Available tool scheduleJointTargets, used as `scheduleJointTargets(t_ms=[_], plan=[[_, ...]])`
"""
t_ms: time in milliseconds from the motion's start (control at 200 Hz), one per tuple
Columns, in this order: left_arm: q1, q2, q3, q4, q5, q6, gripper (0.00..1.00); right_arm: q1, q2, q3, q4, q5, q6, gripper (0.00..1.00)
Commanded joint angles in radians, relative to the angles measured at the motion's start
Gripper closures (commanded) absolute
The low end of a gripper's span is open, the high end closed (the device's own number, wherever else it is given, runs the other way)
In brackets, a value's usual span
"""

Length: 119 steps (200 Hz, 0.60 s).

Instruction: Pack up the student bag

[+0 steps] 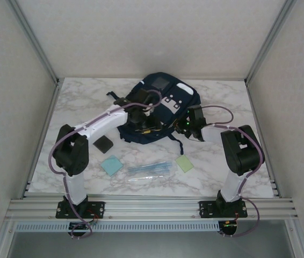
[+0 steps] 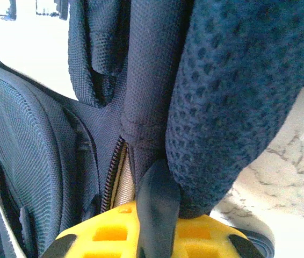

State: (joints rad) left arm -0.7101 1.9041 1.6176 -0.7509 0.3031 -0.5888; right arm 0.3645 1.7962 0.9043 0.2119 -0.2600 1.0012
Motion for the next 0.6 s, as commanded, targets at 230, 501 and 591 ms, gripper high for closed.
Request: scheduleJointTargets(t_ms=[230,501,591], plan=[[-0.165,0.146,0.169,-0.163,-0.414,0.333,0.46,0.014,0.0,0.053,-0.034,-0.069,-0.041,1.0],[-0.195,0.218,0.196,-0.09,-0.565,0.432,0.47,0.014,-0.001,0.054,-0.036,-0.08,-0.042,1.0],[-0.195,0.243,0.216,-0.098,-0.563,0.446,0.5,0.014,-0.002,0.051,-0.036,-0.079,-0.04,1.0]])
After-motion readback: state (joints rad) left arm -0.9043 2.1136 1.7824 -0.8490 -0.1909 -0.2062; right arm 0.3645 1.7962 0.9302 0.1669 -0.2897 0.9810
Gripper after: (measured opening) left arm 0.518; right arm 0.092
